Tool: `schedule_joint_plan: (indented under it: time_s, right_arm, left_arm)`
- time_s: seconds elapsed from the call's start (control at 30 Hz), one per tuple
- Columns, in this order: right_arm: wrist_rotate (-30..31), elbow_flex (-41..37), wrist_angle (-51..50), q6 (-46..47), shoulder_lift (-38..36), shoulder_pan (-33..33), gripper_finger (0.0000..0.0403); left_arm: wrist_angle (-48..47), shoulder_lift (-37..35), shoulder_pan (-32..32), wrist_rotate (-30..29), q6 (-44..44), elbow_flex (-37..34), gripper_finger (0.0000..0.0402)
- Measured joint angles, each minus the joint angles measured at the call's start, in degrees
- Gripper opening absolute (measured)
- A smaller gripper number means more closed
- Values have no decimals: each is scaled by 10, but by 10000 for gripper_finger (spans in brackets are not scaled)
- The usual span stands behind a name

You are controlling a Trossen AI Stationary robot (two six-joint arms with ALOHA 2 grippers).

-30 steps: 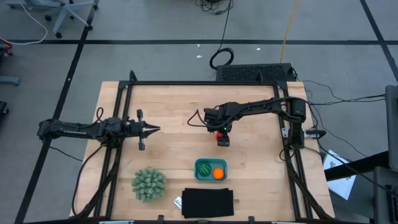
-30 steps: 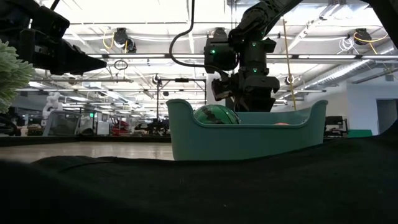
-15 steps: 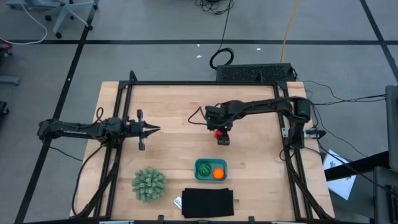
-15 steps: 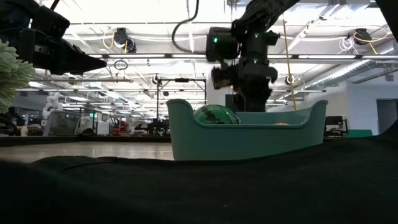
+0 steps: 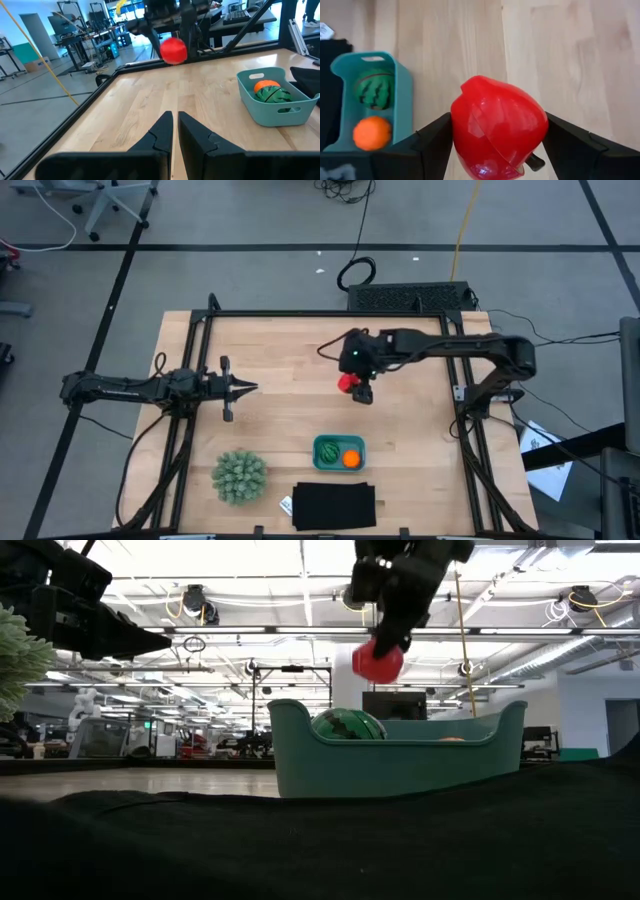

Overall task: Pick and placing Produce into tupperware
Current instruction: Put the red apple into the blue bin

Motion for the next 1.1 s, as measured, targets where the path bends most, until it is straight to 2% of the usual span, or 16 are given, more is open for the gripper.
schedule_joint_plan:
  time_s: [0.2, 0.57, 0.77, 1.1]
  right_arm:
    - [1, 0, 2, 25, -38, 0, 265]
    - [0, 0, -13, 52, -42, 0, 265]
    - [-1, 0, -65, 60, -72, 0, 265]
    - [-17, 0, -52, 63, -126, 19, 265]
  left_arm:
    - [6, 0, 0, 0, 0, 0, 33]
    - [17, 0, 0, 0, -9, 0, 33]
    - [18, 0, 0, 0, -10, 0, 33]
    - [16, 0, 0, 0, -11, 0, 33]
